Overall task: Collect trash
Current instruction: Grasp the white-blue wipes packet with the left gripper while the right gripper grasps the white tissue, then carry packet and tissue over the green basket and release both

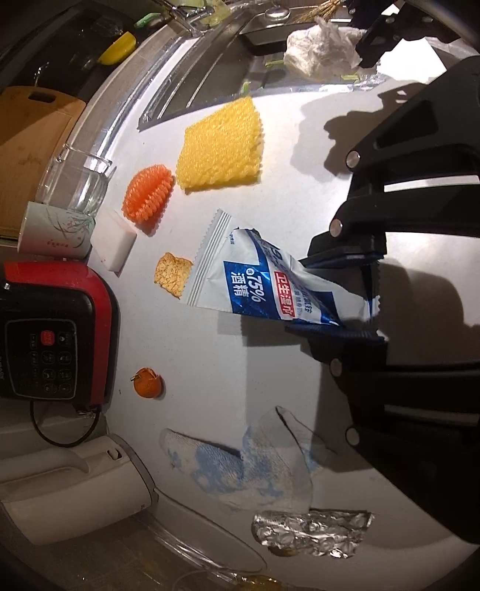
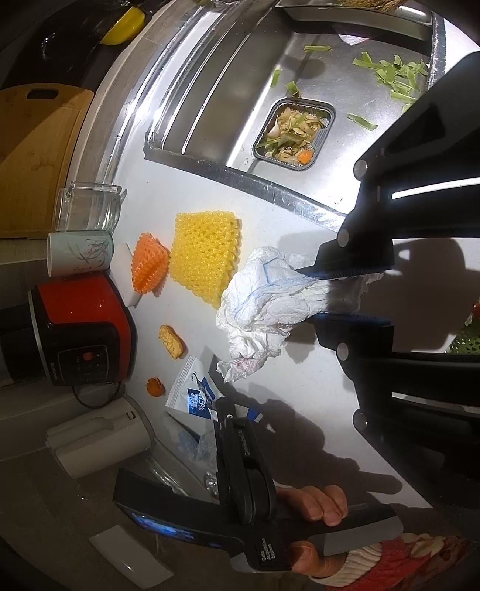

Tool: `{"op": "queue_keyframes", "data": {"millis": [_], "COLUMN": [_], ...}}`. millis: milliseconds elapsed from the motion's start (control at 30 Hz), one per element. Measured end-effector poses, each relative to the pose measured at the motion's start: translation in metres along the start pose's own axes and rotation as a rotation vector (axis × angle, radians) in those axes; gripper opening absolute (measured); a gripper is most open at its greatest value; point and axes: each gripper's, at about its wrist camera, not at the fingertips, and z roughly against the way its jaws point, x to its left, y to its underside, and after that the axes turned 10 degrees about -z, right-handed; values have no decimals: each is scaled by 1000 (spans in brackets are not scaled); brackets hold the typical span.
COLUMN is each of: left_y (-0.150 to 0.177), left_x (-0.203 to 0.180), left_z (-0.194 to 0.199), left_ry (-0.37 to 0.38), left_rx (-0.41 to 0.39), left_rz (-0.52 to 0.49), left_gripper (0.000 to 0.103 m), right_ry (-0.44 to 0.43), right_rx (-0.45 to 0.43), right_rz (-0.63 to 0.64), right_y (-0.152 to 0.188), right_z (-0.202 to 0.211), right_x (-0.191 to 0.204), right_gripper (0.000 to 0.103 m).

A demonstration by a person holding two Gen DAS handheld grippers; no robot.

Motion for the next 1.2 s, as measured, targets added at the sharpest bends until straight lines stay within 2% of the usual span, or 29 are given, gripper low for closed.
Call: {"op": "queue_keyframes", "data": {"millis": [133,300,633,900,1133,1200], "left_y": [21,67,158,233,282,294], "left_x": [-17,-45,-109,-166,-194,-199], "left_z": [38,78,122,120,87,75], "left_ry": [18,22,52,99,136,134], "left_rx": [-5,11,66,117,207,240], "left_rz": [-1,-13,-5,-1,24,40], "left_gripper": [26,28,28,29,30,35], "right_ry": [-34,-56,-73,-82,-77,-78], "right_rx": [-4,1,26,70,130,151], "right_rz": [17,44,72,106,122,116], "right_y": [16,46,121,174,210,218], "right_z": [21,50,100,123,120,117], "right_x": [-1,-6,-33,-53,-69,-74], "right_gripper": [18,19,19,19,19,19]}}
